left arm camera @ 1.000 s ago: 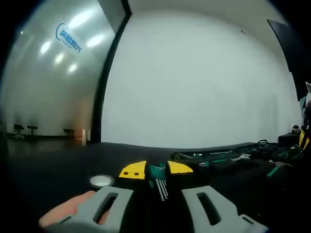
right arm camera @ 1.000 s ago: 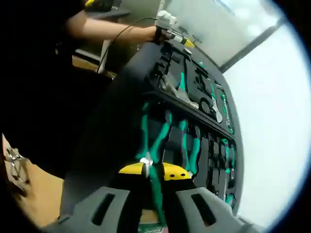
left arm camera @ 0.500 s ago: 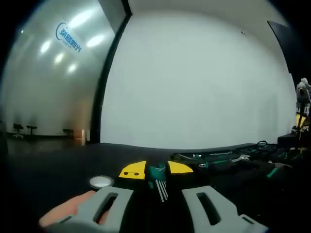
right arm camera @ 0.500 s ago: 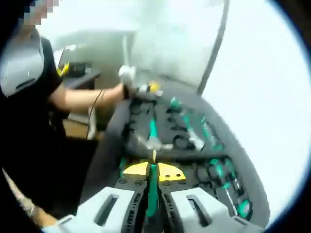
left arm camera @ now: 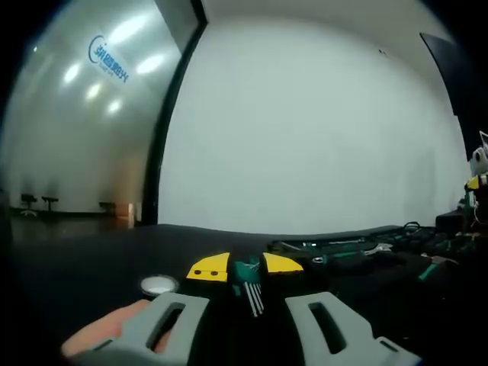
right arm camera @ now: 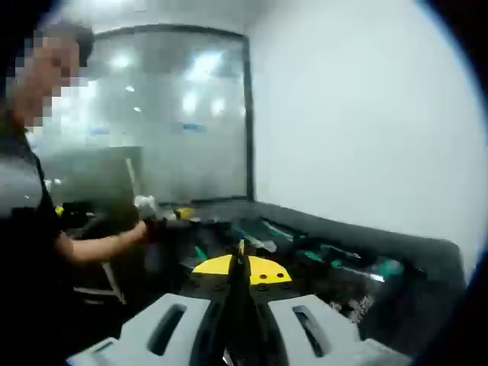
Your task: Pick up the tools and put them into their designated positions in the toolbox.
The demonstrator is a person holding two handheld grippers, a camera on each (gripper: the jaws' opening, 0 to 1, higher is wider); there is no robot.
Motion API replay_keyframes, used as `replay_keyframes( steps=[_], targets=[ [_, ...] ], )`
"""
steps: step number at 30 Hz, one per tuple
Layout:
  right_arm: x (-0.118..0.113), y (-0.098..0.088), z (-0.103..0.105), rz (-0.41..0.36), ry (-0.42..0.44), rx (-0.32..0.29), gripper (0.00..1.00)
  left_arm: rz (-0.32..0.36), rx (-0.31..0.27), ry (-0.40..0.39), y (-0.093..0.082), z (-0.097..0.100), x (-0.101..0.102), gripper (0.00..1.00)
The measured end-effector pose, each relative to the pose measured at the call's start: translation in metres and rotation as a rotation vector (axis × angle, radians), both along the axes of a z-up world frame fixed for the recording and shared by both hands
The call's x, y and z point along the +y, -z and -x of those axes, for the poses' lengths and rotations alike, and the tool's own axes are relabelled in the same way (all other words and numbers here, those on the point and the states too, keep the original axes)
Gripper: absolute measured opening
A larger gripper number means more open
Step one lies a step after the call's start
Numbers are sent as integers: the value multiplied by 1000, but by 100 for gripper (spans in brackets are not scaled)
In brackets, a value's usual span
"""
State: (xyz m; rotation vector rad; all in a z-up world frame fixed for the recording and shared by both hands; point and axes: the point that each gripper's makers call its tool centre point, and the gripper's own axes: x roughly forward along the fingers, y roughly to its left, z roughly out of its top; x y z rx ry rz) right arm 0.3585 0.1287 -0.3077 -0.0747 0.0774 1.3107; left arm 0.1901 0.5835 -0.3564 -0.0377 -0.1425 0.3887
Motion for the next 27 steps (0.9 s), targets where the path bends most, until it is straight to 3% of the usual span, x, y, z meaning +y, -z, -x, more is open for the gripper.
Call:
replay_keyframes(
  steps=[3, 5, 6, 9, 10, 12, 16, 17, 19, 22, 23, 25, 27],
  targets=[
    [-16, 25, 14, 67, 57, 2, 4, 4, 1, 2, 1, 0, 0, 14],
    [-31, 46, 12, 165, 119, -78, 7, -1, 1, 1, 1, -1, 0, 14],
    [-43, 55, 3, 188, 217, -47, 11, -4, 2, 0, 1, -1, 0, 14],
    [-67, 61, -17, 165, 364, 1, 23, -8, 6, 1, 1, -1, -2, 14],
    [-75, 65, -23, 202, 404, 2, 25, -5, 7, 3, 2, -1, -2, 14],
    [-80, 60, -26, 233, 417, -55, 23, -3, 6, 4, 2, -1, -2, 14],
    [-51, 44, -7, 311, 286, -180, 18, -2, 8, 2, 2, -1, -2, 14],
    [-38, 44, 7, 349, 199, -214, 17, -2, 8, 2, 2, -2, -3, 14],
    [-22, 48, 28, 393, 104, -204, 16, -1, 8, 1, 3, -1, -3, 14],
    [-1, 73, 58, 514, -69, -197, 17, 1, 8, 1, 3, -2, -2, 14],
    [4, 78, 63, 539, -111, -220, 18, 0, 10, 2, 3, -2, -1, 14],
    [17, 89, 67, 573, -166, -229, 20, -2, 12, 3, 3, -2, -2, 14],
    [26, 93, 55, 570, -149, -216, 20, -2, 9, 4, 2, -2, -3, 14]
  ],
)
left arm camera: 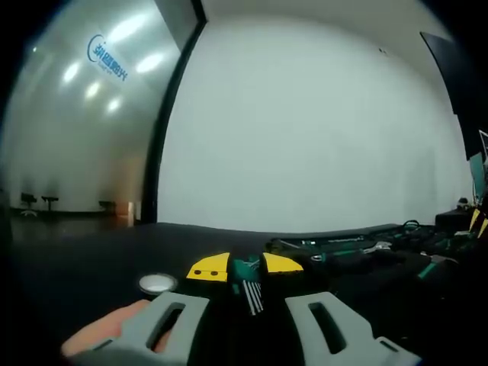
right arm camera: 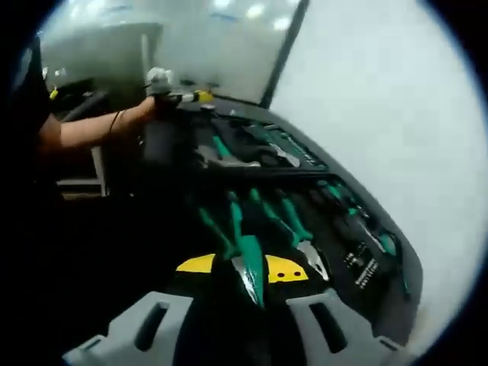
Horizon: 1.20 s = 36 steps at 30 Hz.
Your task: Pick up the tools and put them into their designated positions in the toolbox.
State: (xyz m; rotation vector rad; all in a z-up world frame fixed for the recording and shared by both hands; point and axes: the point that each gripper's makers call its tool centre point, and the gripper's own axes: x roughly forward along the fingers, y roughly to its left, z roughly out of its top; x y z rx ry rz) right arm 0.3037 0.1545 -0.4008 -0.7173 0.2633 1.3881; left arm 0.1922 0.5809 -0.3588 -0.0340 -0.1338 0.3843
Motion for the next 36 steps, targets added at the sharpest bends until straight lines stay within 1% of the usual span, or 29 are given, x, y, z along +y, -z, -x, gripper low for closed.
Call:
replay_keyframes(
  steps=[1, 2, 3, 4, 5, 6, 8, 10, 11, 12, 13, 14, 15, 17, 18, 19, 20, 22, 23, 24, 25, 26, 29, 30, 31, 32, 34, 35, 36],
  targets=[
    [4, -4, 5, -17, -43, 62, 19, 3, -2, 1, 0, 0, 0, 14],
    [4, -5, -3, -39, 26, 121, 19, 5, -4, 2, 0, 0, 1, 14],
    [-4, 2, -10, 28, 56, 151, 18, 7, -7, 4, -1, 0, 2, 14],
    [-3, 0, -7, 28, 22, 176, 13, 8, -9, 6, -1, 0, 1, 14],
    [-4, -3, -15, 22, 32, 124, 11, 8, -10, 6, -1, 1, 0, 14],
    [-6, -2, -16, 40, 22, 103, 10, 8, -11, 7, -2, 1, 0, 14],
    [-6, -7, -9, 25, -16, 140, 10, 7, -13, 8, -3, 1, -1, 14],
    [2, -25, -12, -82, -1, 181, 10, 7, -14, 9, -3, 1, 0, 14],
    [6, -38, -15, -160, 5, 221, 10, 7, -15, 10, -3, 1, -1, 14],
    [9, -50, -19, -228, 13, 228, 10, 6, -15, 11, -3, 1, -1, 14],
    [14, -71, -26, -346, 28, 236, 10, 5, -16, 11, -3, 1, -1, 14],
    [16, -83, -29, -413, 32, 259, 10, 5, -17, 12, -4, 1, -2, 14],
    [18, -100, -36, -516, 38, 288, 10, 5, -17, 12, -4, 1, -2, 14],
    [17, -121, -49, -669, 65, 324, 10, 6, -18, 13, -4, 1, -1, 14],
    [14, -123, -54, -698, 89, 357, 10, 7, -19, 13, -4, 1, -1, 14],
    [9, -120, -62, -719, 136, 414, 10, 8, -19, 13, -4, 1, -1, 14],
    [4, -114, -69, -721, 167, 415, 10, 9, -18, 12, -4, 1, 0, 14],
    [-12, -102, -80, -739, 224, 359, 10, 11, -18, 13, -4, 1, -1, 14],
    [-19, -106, -82, -800, 231, 367, 10, 11, -17, 13, -3, 1, -1, 14],
    [-26, -104, -80, -812, 244, 434, 10, 11, -16, 14, -3, 1, -2, 14],
    [-32, -100, -79, -814, 264, 459, 10, 10, -15, 14, -3, 1, -2, 14],
    [-42, -97, -80, -820, 286, 434, 10, 8, -12, 14, -3, 1, -2, 14],
    [-60, -90, -74, -787, 316, 324, 11, 1, -7, 13, -2, -1, -2, 14],
    [-63, -88, -68, -772, 317, 296, 11, 0, -6, 13, -2, -1, -2, 14],
    [-67, -84, -62, -750, 311, 245, 11, 1, -5, 13, -2, -1, -1, 14],
    [-70, -77, -56, -713, 322, 221, 11, 1, -4, 13, -2, 0, -1, 14],
    [-74, -54, -49, -587, 345, 136, 11, -1, 0, 14, -1, -1, -2, 14],
    [-74, -36, -44, -489, 356, 113, 11, -2, 4, 12, -1, -1, -2, 14],
    [-73, -27, -40, -432, 346, 83, 11, -3, 7, 9, 0, -1, -3, 14]
  ],
)
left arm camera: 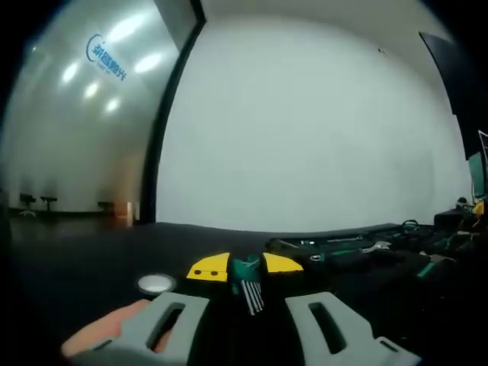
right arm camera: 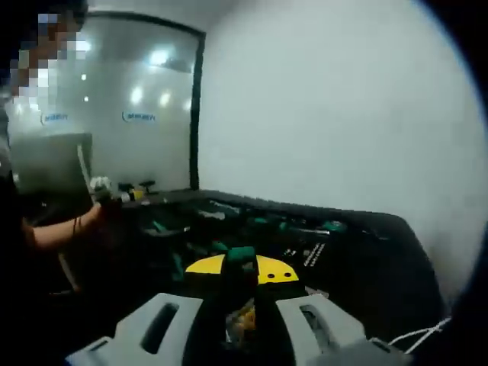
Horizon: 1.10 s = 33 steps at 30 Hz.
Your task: Pick up the tools and put them into their designated positions in the toolbox.
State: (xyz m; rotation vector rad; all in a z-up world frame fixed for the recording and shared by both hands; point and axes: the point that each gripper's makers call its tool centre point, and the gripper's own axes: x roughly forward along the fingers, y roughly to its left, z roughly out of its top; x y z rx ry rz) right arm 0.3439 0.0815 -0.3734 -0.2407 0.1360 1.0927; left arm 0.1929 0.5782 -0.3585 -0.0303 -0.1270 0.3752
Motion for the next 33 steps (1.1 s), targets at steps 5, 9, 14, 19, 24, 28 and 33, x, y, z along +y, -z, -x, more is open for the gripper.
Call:
replay_keyframes(
  steps=[5, 9, 14, 19, 24, 28, 33],
  targets=[
    [-8, 30, -8, 215, 158, 28, 13, 0, 4, -6, 1, -1, 2, 14],
    [-3, 28, -9, 272, 125, 6, 15, 4, 4, -7, 2, -1, 3, 14],
    [7, 19, -1, 220, 13, 89, 17, 4, 4, -5, 2, -1, 3, 14],
    [9, 12, -16, 209, 52, 75, 20, 5, -1, -5, 1, 0, 5, 14],
    [21, 28, -14, 293, 22, 109, 18, 6, -4, -1, 0, -1, 4, 14],
    [24, 26, -16, 351, 23, 216, 11, 5, 0, 0, 0, 0, 3, 14],
    [40, -11, -23, 382, 10, 234, 11, 4, -2, 0, 0, 0, 2, 14]
  ],
)
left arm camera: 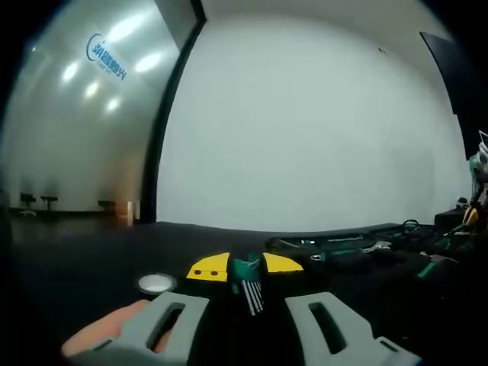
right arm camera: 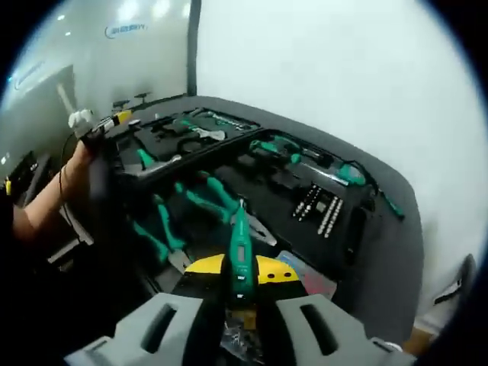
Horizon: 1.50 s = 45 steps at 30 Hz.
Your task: Pick up the tools and put them into their designated positions in the toolbox.
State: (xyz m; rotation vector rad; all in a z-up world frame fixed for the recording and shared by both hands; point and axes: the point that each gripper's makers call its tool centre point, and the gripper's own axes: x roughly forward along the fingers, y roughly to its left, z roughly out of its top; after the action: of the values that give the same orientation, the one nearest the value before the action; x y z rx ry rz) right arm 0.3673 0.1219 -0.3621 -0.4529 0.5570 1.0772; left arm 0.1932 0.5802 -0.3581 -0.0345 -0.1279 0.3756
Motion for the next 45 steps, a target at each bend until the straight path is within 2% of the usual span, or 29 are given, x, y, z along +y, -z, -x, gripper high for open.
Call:
replay_keyframes(
  steps=[2, 4, 7, 9, 10, 11, 12, 13, 15, 17, 20, 21, 23, 25, 28, 30, 31, 32, 33, 34, 36, 37, 38, 39, 41, 42, 43, 44, 45],
  targets=[
    [10, -17, -5, 0, -16, 6, 11, 0, -1, 0, 0, 0, 0, 14],
    [24, -37, -16, -9, -50, -51, 11, 1, -1, 0, 0, 0, 1, 14],
    [44, -52, -26, -51, -88, -48, 11, 1, -4, 1, -1, 0, 1, 14],
    [60, -52, -31, -39, -145, -53, 11, 0, -5, 1, -1, 0, 0, 14],
    [66, -48, -37, 0, -175, -76, 11, 0, -6, 1, -1, 0, 1, 14],
    [70, -43, -39, 21, -193, -65, 11, 0, -6, 1, -1, 0, 1, 14],
    [75, -34, -40, 41, -197, 6, 11, 1, -7, 3, -1, 0, 0, 14],
    [77, -28, -41, 52, -182, 53, 11, 1, -8, 3, -2, 0, 0, 14],
    [83, -27, -51, 50, -188, 7, 11, -1, -6, 3, -1, 0, 1, 14],
    [80, -19, -51, 107, -213, -8, 11, -4, -3, 5, -1, -1, 0, 14],
    [65, -12, -53, 152, -130, -30, 11, -7, -1, 6, -1, -1, 0, 14],
    [53, -5, -50, 189, -80, -37, 11, -7, -2, 5, -1, -1, 1, 14],
    [34, 12, -33, 256, -73, -42, 11, -7, -5, 6, -1, 0, 0, 14],
    [24, 25, -19, 246, -66, -23, 11, -7, -6, 7, -2, 0, 0, 14],
    [5, 37, -17, 287, 5, -30, 11, -11, -3, 10, -2, -1, -1, 14],
    [1, 48, -16, 311, 5, -30, 11, -11, -2, 11, -2, -1, -2, 14],
    [15, 34, -20, 176, 37, -51, 11, -11, -2, 11, -2, -1, -2, 14],
    [12, 43, -6, 201, 16, 74, 11, -10, -2, 9, -1, -1, -1, 14],
    [11, 45, 1, 201, -5, 119, 12, -9, -2, 9, -1, -1, -1, 14],
    [17, 40, 3, 177, -74, 97, 13, -6, -2, 9, -1, -1, -1, 14],
    [15, 38, 6, 186, -124, 97, 17, -2, -2, 8, -1, -1, 0, 14],
    [18, 34, 6, 187, -169, 52, 17, -1, -3, 8, -1, -1, 0, 14],
    [22, 23, 3, 143, -200, -13, 17, 1, -3, 7, -1, -1, 0, 14],
    [24, 17, 7, 103, -218, -13, 17, 2, -3, 6, 0, -1, 1, 14],
    [16, 6, 10, 86, -222, 9, 16, 2, -3, 6, 0, -1, 1, 14],
    [13, 2, 8, 77, -222, -8, 15, 2, -3, 6, 0, -1, 1, 14],
    [6, -3, -3, 75, -195, -54, 14, 2, -3, 7, 0, -1, 1, 14],
    [-3, -1, -11, 118, -184, -81, 10, 1, -2, 7, 0, -1, 0, 14],
    [-16, 8, -17, 197, -183, -102, 8, 1, -2, 8, 0, -1, 1, 14]
  ],
)
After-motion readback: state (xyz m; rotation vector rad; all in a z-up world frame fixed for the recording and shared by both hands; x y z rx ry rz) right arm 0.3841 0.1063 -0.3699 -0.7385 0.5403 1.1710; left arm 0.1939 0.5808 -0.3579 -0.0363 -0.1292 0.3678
